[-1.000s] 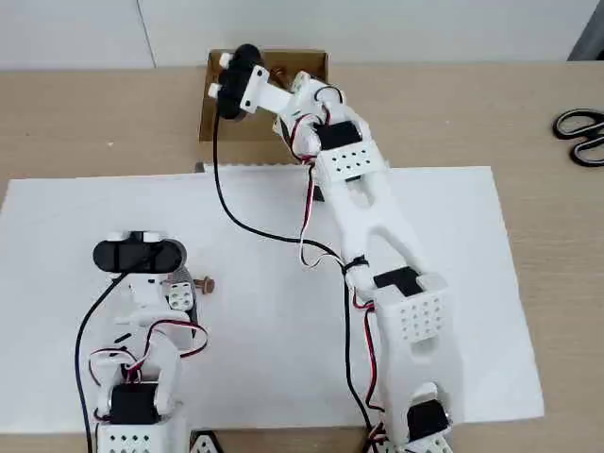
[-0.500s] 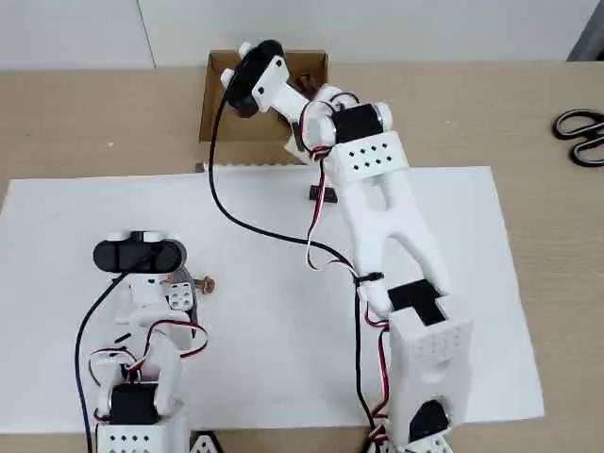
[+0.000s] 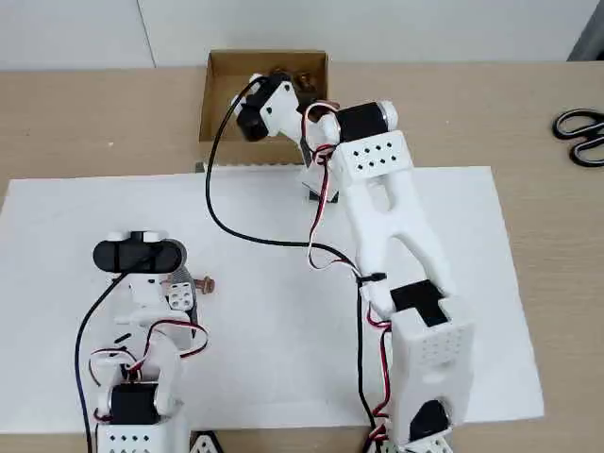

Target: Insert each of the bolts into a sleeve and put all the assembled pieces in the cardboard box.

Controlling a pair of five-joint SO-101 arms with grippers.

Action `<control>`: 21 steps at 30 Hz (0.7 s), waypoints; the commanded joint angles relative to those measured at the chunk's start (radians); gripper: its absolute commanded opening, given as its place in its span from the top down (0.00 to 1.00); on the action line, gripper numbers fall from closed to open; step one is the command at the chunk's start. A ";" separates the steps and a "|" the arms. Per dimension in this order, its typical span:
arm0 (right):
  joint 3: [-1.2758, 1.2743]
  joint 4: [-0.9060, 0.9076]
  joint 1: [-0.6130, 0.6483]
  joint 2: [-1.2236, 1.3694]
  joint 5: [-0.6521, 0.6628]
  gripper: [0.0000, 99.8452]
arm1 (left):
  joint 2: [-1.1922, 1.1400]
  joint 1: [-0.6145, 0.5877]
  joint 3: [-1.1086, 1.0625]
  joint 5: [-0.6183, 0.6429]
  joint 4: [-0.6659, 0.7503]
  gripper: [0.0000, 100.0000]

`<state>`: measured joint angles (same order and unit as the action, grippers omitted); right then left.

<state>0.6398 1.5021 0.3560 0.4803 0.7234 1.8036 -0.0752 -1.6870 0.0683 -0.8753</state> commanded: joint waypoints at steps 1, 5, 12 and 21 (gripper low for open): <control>0.046 -0.008 -0.025 0.038 0.098 0.89 | 0.011 0.005 0.005 -0.003 -0.005 0.99; 0.046 -0.044 -0.038 0.104 0.190 0.89 | 0.011 0.005 0.005 -0.002 -0.006 0.99; 0.046 -0.076 -0.038 0.180 0.307 0.89 | 0.011 0.005 0.005 -0.002 -0.006 0.99; 0.046 -0.171 -0.036 0.220 0.399 0.89 | 0.011 0.005 0.005 -0.002 -0.008 0.99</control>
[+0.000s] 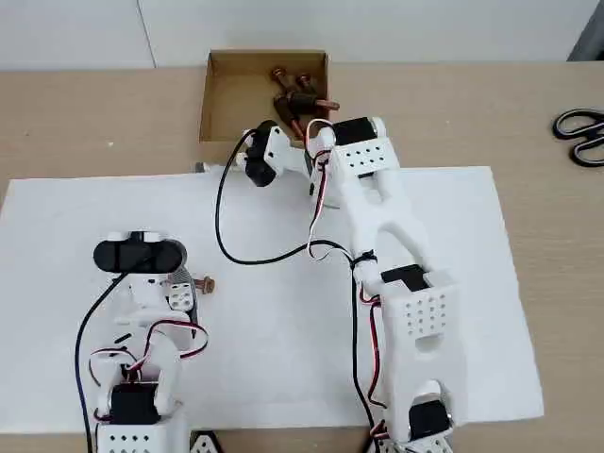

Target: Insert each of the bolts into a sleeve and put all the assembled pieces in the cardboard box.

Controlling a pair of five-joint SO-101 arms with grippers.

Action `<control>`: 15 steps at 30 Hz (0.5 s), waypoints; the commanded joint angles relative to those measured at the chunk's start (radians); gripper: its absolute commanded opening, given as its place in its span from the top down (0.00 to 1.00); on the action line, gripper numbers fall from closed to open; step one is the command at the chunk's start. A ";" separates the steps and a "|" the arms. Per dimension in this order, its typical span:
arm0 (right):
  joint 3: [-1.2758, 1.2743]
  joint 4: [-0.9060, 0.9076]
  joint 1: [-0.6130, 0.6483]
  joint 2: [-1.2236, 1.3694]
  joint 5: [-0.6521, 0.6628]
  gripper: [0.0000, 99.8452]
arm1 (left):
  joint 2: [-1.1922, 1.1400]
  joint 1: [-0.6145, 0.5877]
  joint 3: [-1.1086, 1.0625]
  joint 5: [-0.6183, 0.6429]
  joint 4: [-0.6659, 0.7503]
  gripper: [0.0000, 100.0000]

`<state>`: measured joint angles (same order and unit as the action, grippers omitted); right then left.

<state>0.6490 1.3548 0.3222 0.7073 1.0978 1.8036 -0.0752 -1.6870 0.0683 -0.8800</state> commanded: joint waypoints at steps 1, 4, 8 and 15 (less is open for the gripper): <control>0.037 -0.024 -0.002 -0.005 0.032 0.89 | 0.011 0.005 0.005 -0.002 -0.003 0.99; 0.037 -0.018 0.005 -0.004 0.043 0.89 | 0.011 0.005 0.005 -0.002 -0.003 0.99; 0.037 -0.016 0.012 -0.002 0.055 0.89 | 0.011 0.005 0.005 -0.002 -0.003 0.99; 0.034 -0.016 0.013 -0.001 0.069 0.83 | 0.011 0.005 0.005 -0.002 -0.003 0.99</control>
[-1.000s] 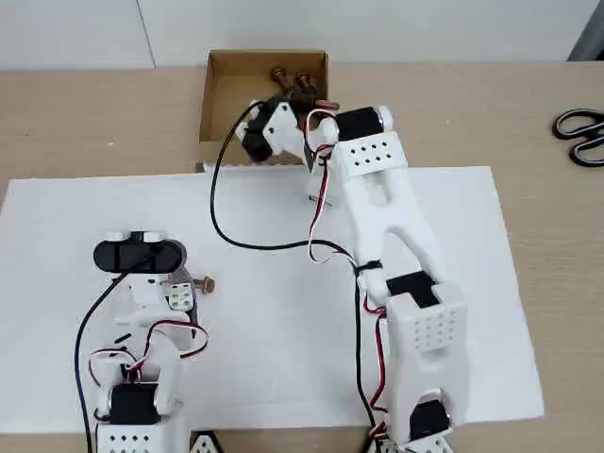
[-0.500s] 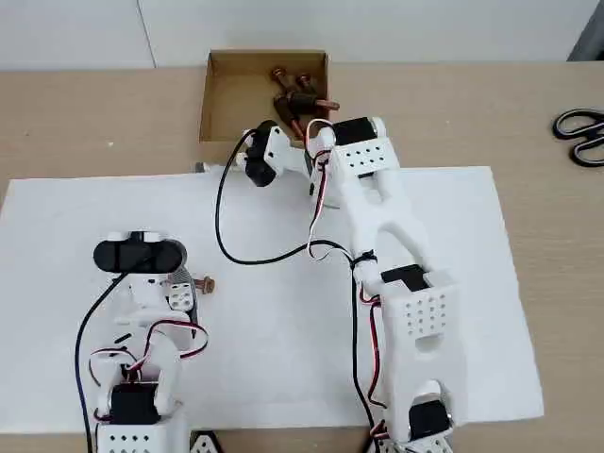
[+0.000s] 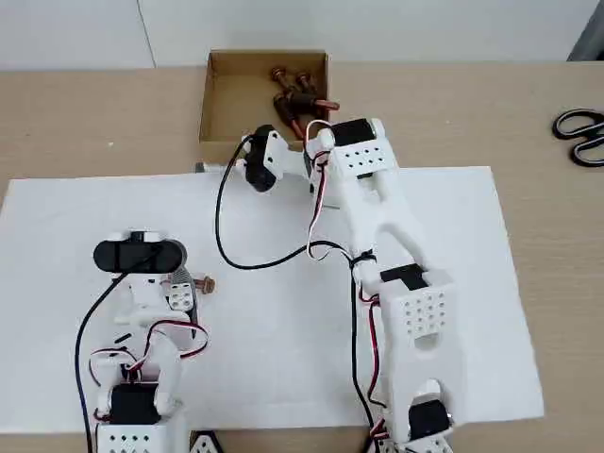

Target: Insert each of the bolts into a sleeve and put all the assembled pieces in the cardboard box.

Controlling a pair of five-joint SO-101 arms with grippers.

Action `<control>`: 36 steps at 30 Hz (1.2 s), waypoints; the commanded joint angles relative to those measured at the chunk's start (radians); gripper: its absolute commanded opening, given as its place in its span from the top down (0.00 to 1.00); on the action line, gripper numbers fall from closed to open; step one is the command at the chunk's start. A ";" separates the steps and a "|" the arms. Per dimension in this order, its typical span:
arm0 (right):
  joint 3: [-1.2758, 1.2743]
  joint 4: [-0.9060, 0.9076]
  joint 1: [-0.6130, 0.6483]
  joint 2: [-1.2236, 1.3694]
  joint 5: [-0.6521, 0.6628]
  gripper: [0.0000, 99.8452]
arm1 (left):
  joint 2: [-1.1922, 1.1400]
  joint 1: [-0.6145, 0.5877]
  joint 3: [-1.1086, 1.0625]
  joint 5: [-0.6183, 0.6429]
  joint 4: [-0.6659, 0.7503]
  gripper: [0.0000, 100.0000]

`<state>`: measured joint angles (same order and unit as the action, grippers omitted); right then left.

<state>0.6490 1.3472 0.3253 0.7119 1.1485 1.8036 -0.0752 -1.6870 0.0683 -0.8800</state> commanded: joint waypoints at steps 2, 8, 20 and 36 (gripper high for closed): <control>0.032 -0.008 0.010 -0.004 0.035 0.83 | 0.011 0.005 0.005 -0.002 -0.003 0.99; 0.034 -0.008 0.010 0.056 0.078 0.87 | 0.011 0.005 0.005 -0.002 -0.003 0.99; 0.037 -0.008 0.012 0.113 0.084 0.99 | 0.011 0.005 0.005 -0.002 -0.003 0.99; 0.037 0.191 0.035 -0.297 -0.172 1.00 | 0.011 0.005 0.005 -0.006 -0.003 0.99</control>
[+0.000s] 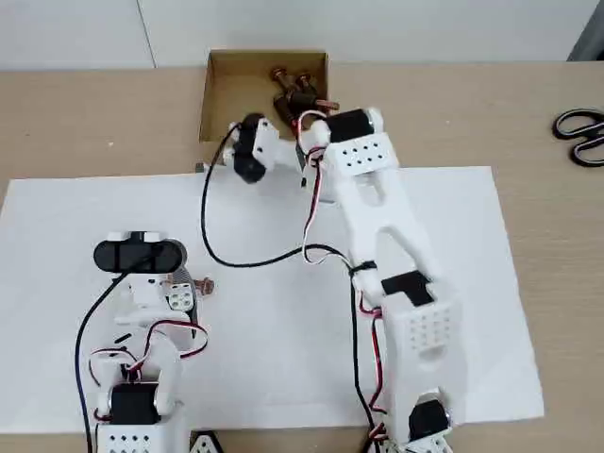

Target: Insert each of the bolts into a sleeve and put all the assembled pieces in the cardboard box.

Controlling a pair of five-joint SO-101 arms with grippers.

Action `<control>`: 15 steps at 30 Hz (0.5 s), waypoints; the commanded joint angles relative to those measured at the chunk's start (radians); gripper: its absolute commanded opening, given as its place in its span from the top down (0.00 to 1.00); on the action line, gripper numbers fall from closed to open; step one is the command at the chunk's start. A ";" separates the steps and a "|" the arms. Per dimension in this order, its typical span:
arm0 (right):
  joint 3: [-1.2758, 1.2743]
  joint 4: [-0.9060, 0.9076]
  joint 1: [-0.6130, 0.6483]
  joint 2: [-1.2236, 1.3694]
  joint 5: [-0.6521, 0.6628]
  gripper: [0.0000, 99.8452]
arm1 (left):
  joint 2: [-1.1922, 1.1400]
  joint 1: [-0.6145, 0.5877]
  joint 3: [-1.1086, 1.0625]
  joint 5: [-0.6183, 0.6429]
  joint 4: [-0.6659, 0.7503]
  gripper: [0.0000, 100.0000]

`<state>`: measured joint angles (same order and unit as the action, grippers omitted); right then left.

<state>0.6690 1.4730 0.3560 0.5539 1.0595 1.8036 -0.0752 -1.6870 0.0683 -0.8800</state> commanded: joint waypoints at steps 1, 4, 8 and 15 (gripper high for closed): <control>0.017 0.102 -0.002 -0.166 -0.126 1.00 | 0.011 0.005 0.005 -0.006 -0.005 0.99; 0.012 0.203 -0.024 -0.246 -0.255 1.00 | 0.009 0.003 0.030 -0.006 -0.012 0.99; -0.011 0.211 -0.124 -0.361 -0.436 1.00 | 0.005 0.006 0.191 -0.003 -0.103 0.99; -0.210 0.213 -0.252 -0.544 -0.562 1.00 | -0.269 0.005 0.575 -0.057 -0.249 0.99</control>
<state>0.5232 1.6786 0.1488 0.1274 0.5347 1.6824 -0.0752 -1.3050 0.0192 -1.0948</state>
